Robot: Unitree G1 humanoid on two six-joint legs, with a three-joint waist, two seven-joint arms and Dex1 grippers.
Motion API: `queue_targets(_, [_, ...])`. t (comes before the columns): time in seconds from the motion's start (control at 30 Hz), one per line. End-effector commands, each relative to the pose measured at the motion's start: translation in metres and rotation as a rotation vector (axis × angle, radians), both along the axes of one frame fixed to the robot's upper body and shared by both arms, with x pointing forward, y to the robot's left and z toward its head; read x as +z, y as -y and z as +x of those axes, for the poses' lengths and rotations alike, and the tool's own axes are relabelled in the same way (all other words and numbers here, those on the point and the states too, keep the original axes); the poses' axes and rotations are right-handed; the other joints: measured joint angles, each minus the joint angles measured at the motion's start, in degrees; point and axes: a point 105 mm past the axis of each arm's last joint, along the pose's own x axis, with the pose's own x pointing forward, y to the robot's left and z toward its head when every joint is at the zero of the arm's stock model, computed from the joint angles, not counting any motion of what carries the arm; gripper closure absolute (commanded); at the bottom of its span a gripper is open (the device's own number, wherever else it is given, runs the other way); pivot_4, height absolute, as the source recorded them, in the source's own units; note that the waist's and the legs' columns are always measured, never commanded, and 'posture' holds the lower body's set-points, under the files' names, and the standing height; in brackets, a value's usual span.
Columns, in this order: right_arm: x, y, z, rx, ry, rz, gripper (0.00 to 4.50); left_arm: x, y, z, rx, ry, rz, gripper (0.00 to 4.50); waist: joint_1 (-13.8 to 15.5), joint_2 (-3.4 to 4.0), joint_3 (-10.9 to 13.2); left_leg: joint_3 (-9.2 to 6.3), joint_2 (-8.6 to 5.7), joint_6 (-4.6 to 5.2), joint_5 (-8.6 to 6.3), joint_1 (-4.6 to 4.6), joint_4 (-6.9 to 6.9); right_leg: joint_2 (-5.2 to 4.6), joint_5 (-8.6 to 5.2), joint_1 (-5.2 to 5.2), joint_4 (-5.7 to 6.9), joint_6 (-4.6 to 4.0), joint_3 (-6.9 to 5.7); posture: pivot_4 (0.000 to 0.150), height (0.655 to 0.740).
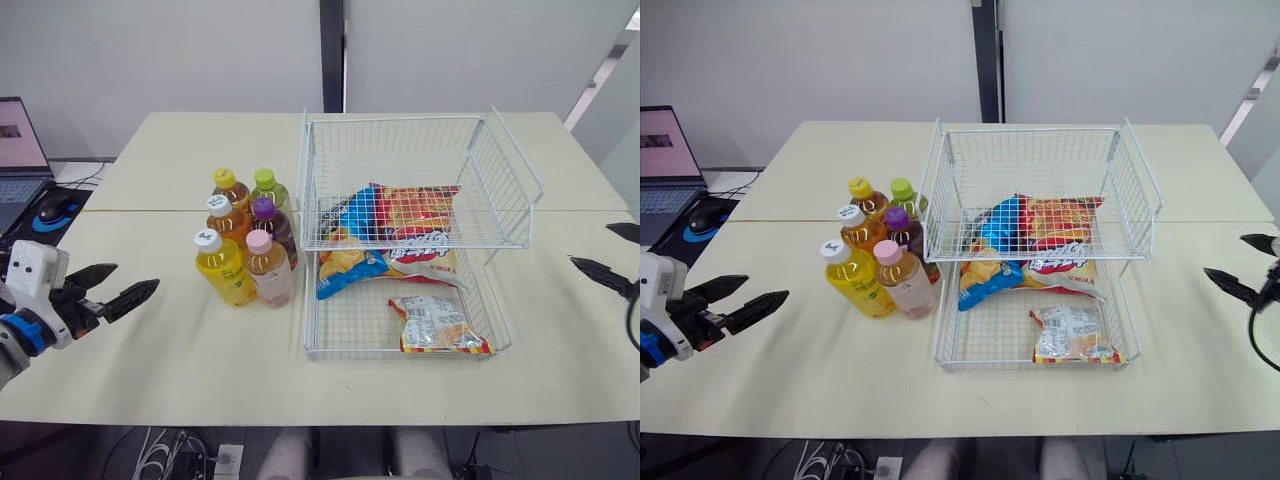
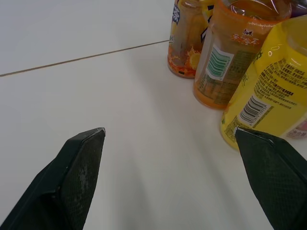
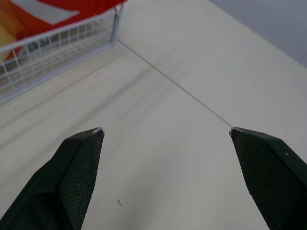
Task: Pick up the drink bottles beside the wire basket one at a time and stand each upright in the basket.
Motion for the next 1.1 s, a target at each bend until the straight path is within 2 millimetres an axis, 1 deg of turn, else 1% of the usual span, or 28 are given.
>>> queue_targets(0.03, [0.072, -0.024, -0.022, 0.118, 0.139, 0.086, 0.0, 0.01, 0.005, 0.003, -0.016, 0.031, 0.009, 0.03, 0.0, 0.01, 0.0, 0.0, 0.01, 0.0, 0.0, 0.01, 0.01, 0.0, 0.0, 0.0, 0.0, 0.0, 0.0, 0.15, 0.74])
queue_targets(0.07, [0.087, -0.036, -0.028, 0.169, 0.154, 0.13, 0.0, 0.011, 0.006, 0.004, -0.022, 0.03, 0.012, 0.03, -0.1, 0.05, 0.0, 0.02, 0.03, 0.0, 0.0, 0.01, 0.02, -0.02, 0.0, 0.0, 0.01, 0.0, 0.01, 0.15, 0.74])
queue_targets(0.13, [0.107, -0.054, -0.033, 0.237, 0.176, 0.186, 0.0, 0.011, 0.007, 0.006, -0.032, 0.027, 0.015, 0.03, -0.1, 0.06, 0.0, 0.06, 0.14, 0.0, 0.0, 0.04, 0.02, -0.1, 0.02, 0.0, 0.0, -0.02, 0.03, 0.15, 0.74])
queue_targets(0.23, [0.125, -0.079, -0.036, 0.325, 0.19, 0.212, 0.0, 0.012, 0.008, 0.008, -0.041, 0.023, 0.016, 0.03, -0.2, 0.02, 0.0, 0.06, 0.3, -0.01, -0.01, 0.03, 0.01, -0.02, 0.0, 0.0, -0.06, -0.05, -0.03, 0.15, 0.74])
queue_targets(0.27, [0.13, -0.092, -0.037, 0.378, 0.191, 0.224, 0.0, 0.012, 0.009, 0.008, -0.041, 0.028, 0.021, 0.03, -0.2, 0.02, 0.0, 0.07, 0.34, -0.04, -0.02, 0.03, 0.01, -0.01, 0.03, 0.0, -0.1, -0.12, -0.04, 0.15, 0.74])
queue_targets(0.3, [0.134, -0.11, -0.037, 0.451, 0.188, 0.222, 0.0, 0.013, 0.009, 0.009, -0.039, 0.033, 0.023, 0.03, -0.2, 0.02, 0.0, 0.07, 0.34, -0.05, -0.03, 0.01, 0.01, -0.01, 0.05, -0.01, -0.13, -0.16, -0.05, 0.15, 0.74])
queue_targets(0.4, [0.139, -0.156, -0.035, 0.658, 0.164, 0.227, 0.0, 0.014, 0.01, 0.004, -0.034, 0.04, 0.024, 0.03, -0.4, 0.04, 0.0, 0.22, 0.34, -0.05, -0.03, -0.02, -0.01, -0.03, 0.08, -0.12, -0.13, -0.16, 0.07, 0.15, 0.74])
queue_targets(0.5, [0.135, -0.183, -0.034, 0.79, 0.127, 0.212, 0.0, 0.014, 0.009, -0.002, -0.025, 0.038, 0.033, 0.03, -0.2, 0.0, 0.0, 0.22, 0.45, -0.09, -0.06, -0.05, -0.03, -0.01, 0.1, -0.13, -0.22, -0.19, -0.03, 0.15, 0.74])
queue_targets(0.57, [0.128, -0.198, -0.034, 0.866, 0.088, 0.19, 0.0, 0.014, 0.009, -0.009, -0.018, 0.036, 0.039, 0.03, -0.2, 0.0, 0.0, 0.23, 0.47, -0.11, -0.12, -0.07, -0.03, 0.02, 0.1, -0.13, -0.31, -0.19, -0.03, 0.15, 0.74])
queue_targets(0.67, [0.119, -0.218, -0.034, 0.956, 0.045, 0.171, 0.0, 0.016, 0.011, -0.022, -0.013, 0.032, 0.044, 0.03, 0.0, 0.0, 0.0, 0.26, 0.46, -0.08, -0.18, -0.14, -0.02, 0.01, 0.11, -0.18, -0.37, -0.17, -0.02, 0.15, 0.74])
queue_targets(0.83, [0.109, -0.239, -0.035, 1.048, -0.035, 0.151, 0.0, 0.022, 0.02, -0.036, -0.023, 0.022, 0.04, 0.03, 0.4, 0.0, 0.0, 0.22, 0.48, -0.09, -0.19, -0.17, -0.01, 0.03, 0.11, -0.2, -0.38, -0.18, -0.06, 0.15, 0.74])
queue_targets(0.93, [0.109, -0.248, -0.034, 1.083, -0.054, 0.15, 0.0, 0.029, 0.03, -0.039, -0.035, 0.034, 0.031, 0.03, 0.6, -0.01, 0.0, 0.22, 0.5, -0.09, -0.2, -0.16, 0.01, 0.06, 0.12, -0.19, -0.38, -0.18, -0.05, 0.15, 0.74])
queue_targets(1.0, [0.111, -0.25, -0.033, 1.103, -0.03, 0.148, 0.0, 0.035, 0.032, -0.036, -0.014, 0.068, 0.036, 0.03, 0.8, -0.01, 0.0, 0.22, 0.52, -0.1, -0.2, -0.16, 0.03, 0.09, 0.12, -0.18, -0.38, -0.19, -0.06, 0.15, 0.74])
queue_targets(1.1, [0.109, -0.252, -0.031, 1.112, -0.034, 0.156, 0.0, 0.044, 0.045, -0.031, -0.023, 0.104, 0.013, 0.03, 1.2, -0.01, 0.0, 0.22, 0.55, -0.1, -0.2, -0.15, 0.04, 0.18, 0.15, -0.17, -0.38, -0.2, -0.06, 0.15, 0.74])
